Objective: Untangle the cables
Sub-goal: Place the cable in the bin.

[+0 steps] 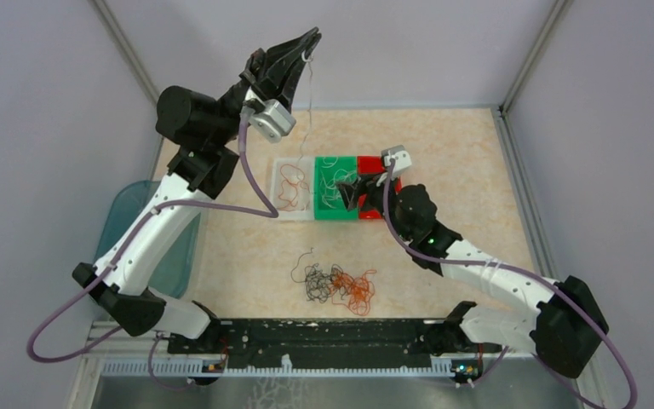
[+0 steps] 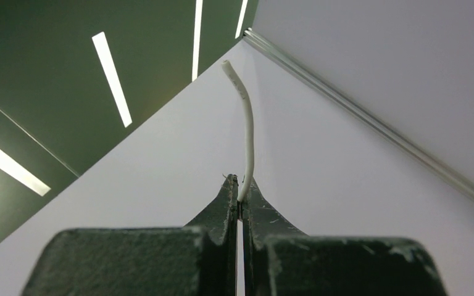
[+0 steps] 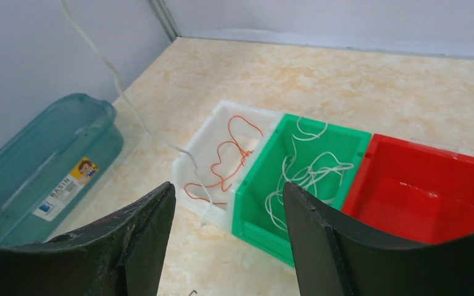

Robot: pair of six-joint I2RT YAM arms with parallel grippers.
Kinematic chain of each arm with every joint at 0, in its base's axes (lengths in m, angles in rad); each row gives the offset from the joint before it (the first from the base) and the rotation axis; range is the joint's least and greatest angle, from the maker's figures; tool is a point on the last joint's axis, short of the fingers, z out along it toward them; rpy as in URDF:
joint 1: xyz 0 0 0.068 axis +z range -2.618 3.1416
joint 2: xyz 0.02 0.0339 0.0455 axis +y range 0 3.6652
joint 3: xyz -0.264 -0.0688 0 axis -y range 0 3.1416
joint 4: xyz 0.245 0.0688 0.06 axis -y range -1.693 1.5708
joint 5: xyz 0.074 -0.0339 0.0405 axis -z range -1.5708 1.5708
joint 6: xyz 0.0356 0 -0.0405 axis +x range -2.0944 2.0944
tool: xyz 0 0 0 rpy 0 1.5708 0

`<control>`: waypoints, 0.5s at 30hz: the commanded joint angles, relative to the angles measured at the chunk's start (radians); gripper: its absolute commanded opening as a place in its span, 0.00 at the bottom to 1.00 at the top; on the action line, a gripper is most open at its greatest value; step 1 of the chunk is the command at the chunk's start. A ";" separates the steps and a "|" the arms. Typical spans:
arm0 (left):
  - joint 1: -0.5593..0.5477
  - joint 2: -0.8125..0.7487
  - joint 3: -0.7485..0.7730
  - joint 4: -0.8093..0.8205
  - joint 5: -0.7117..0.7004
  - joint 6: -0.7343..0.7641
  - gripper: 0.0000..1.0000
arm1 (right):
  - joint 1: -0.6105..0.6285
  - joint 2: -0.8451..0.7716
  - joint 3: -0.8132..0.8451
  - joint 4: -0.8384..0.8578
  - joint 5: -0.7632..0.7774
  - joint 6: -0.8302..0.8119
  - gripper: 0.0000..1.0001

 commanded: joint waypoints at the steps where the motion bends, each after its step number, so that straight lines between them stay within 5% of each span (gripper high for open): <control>1: -0.010 0.047 0.113 0.070 -0.013 0.049 0.00 | -0.001 -0.062 -0.018 -0.009 0.077 -0.029 0.65; 15: -0.010 0.174 0.274 0.141 -0.037 0.086 0.00 | -0.003 -0.149 -0.083 -0.068 0.121 -0.032 0.64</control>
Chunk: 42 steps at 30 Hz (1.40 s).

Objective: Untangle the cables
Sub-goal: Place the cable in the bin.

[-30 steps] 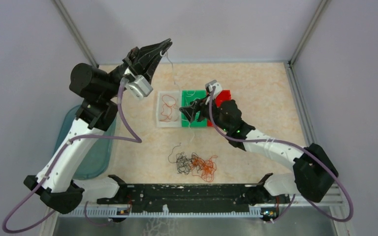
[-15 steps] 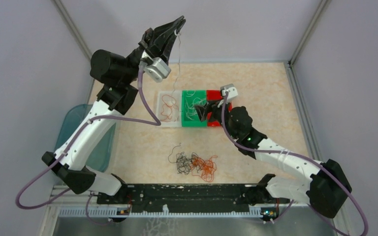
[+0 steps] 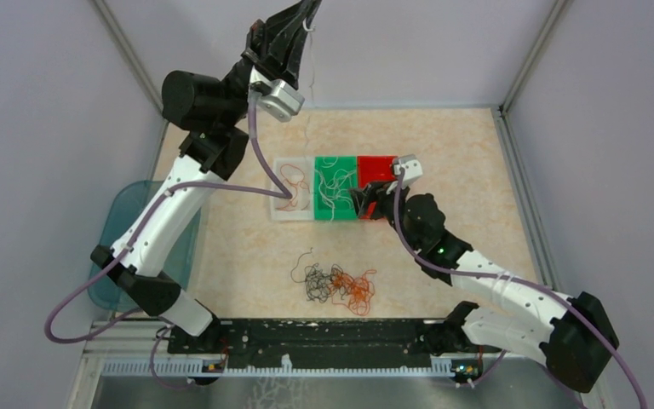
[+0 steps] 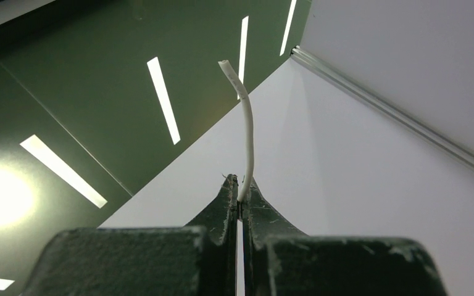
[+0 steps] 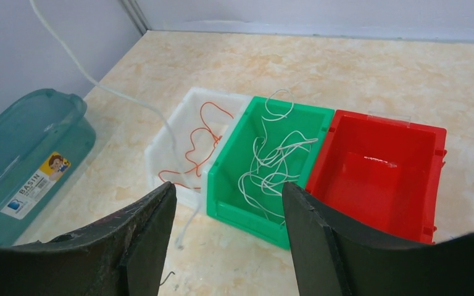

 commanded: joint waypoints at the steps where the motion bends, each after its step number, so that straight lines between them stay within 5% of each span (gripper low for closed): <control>1: -0.006 0.030 0.064 0.054 -0.011 0.015 0.00 | -0.003 -0.034 -0.004 0.010 0.023 -0.011 0.64; 29: 0.003 0.117 -0.102 0.128 -0.053 0.080 0.00 | -0.012 -0.118 -0.077 0.020 0.080 -0.013 0.61; 42: 0.005 -0.030 -0.447 -0.120 -0.217 -0.041 0.00 | -0.033 -0.157 -0.082 -0.020 0.106 -0.010 0.59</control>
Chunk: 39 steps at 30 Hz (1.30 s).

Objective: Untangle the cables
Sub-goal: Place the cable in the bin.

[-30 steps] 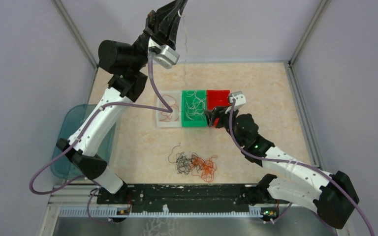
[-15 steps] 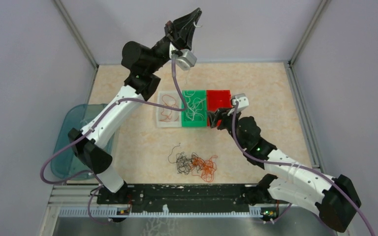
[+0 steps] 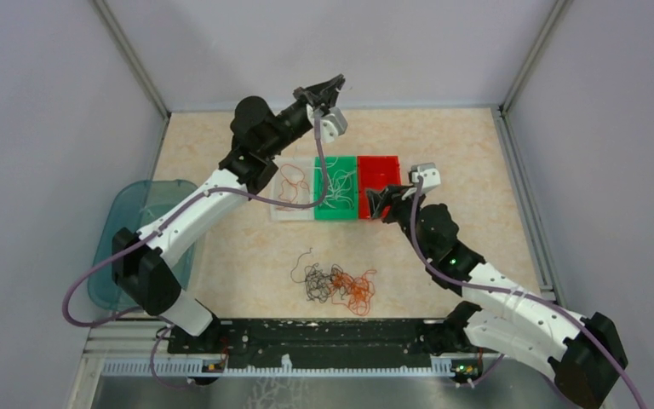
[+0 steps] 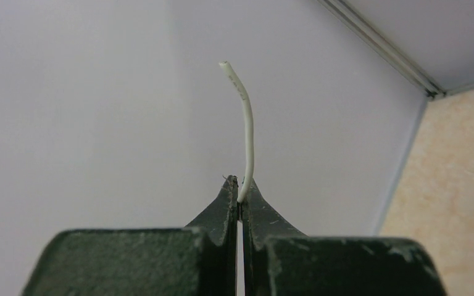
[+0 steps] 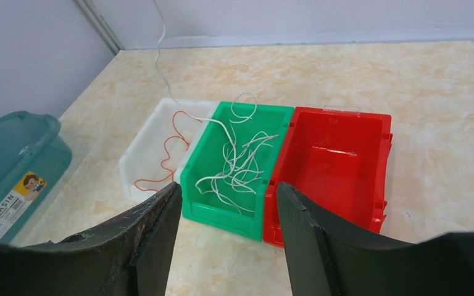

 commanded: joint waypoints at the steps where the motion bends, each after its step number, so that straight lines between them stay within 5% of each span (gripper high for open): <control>1: 0.003 -0.053 -0.048 -0.132 -0.089 -0.084 0.00 | -0.012 -0.026 -0.003 0.011 0.022 -0.009 0.58; 7: 0.002 -0.047 -0.034 -0.192 -0.073 -0.210 0.00 | -0.014 -0.021 -0.009 0.010 0.028 0.006 0.58; 17: -0.060 0.030 0.234 -0.263 0.041 -0.488 0.00 | -0.021 -0.009 -0.036 0.051 -0.013 0.018 0.60; 23: -0.087 0.015 0.198 -0.288 0.045 -0.669 0.00 | -0.040 -0.013 -0.041 0.071 -0.040 0.028 0.61; 31: -0.087 0.040 0.168 -0.324 0.122 -0.836 0.00 | -0.049 0.033 -0.115 0.361 -0.205 -0.011 0.75; 39: -0.062 0.036 0.122 -0.348 0.160 -0.925 0.00 | -0.139 0.273 -0.019 0.577 -0.332 0.054 0.77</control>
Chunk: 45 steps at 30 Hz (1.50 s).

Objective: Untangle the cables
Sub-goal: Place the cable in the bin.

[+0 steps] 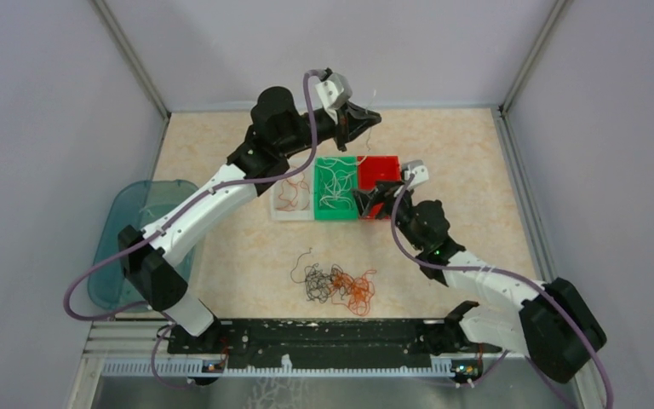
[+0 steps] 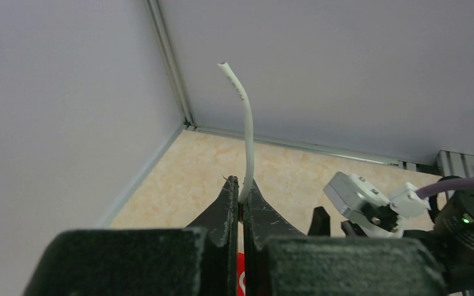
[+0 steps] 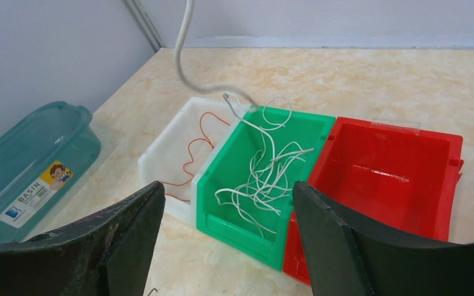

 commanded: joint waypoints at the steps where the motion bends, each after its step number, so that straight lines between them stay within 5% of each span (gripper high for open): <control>1: 0.024 -0.010 -0.030 -0.014 0.044 -0.094 0.00 | -0.044 0.115 0.095 0.244 -0.106 0.028 0.77; 6: 0.036 -0.014 -0.026 -0.018 0.066 -0.132 0.00 | -0.053 0.269 0.171 0.365 -0.091 0.005 0.76; 11: 0.044 -0.026 -0.011 -0.041 0.078 -0.163 0.00 | -0.054 0.393 0.234 0.445 -0.024 -0.028 0.65; 17: 0.074 -0.083 -0.053 -0.071 0.045 -0.156 0.00 | -0.056 0.383 0.223 0.445 -0.080 -0.072 0.00; 24: 0.113 -0.102 -0.142 -0.082 -0.195 0.148 0.00 | -0.057 0.185 0.101 0.206 -0.157 -0.091 0.00; 31: 0.182 -0.063 -0.289 -0.035 -0.238 0.337 0.00 | -0.057 0.127 0.112 -0.047 -0.077 -0.138 0.00; 45: 0.267 -0.080 -0.395 -0.151 -0.097 0.456 0.00 | -0.069 0.595 0.571 -0.245 -0.106 -0.133 0.00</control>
